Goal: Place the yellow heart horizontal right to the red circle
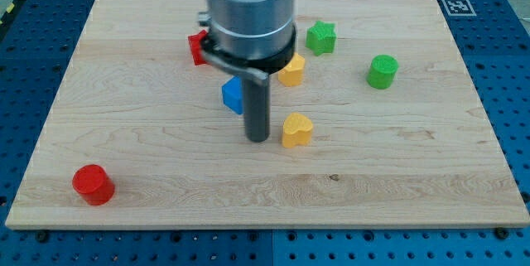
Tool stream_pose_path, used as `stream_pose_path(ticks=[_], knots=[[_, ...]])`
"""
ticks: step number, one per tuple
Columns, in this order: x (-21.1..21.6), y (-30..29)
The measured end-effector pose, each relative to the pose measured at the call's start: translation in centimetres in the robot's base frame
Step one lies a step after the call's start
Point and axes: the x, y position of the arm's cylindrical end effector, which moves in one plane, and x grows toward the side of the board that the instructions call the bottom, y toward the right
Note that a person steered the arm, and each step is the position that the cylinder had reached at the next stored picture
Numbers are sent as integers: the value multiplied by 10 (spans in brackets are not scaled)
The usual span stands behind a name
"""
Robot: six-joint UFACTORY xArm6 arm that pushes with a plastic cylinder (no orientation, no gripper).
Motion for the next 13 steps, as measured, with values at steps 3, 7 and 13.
stream_pose_path(ticks=[3,7,13], knots=[[-20,95],[21,57],[54,-31]])
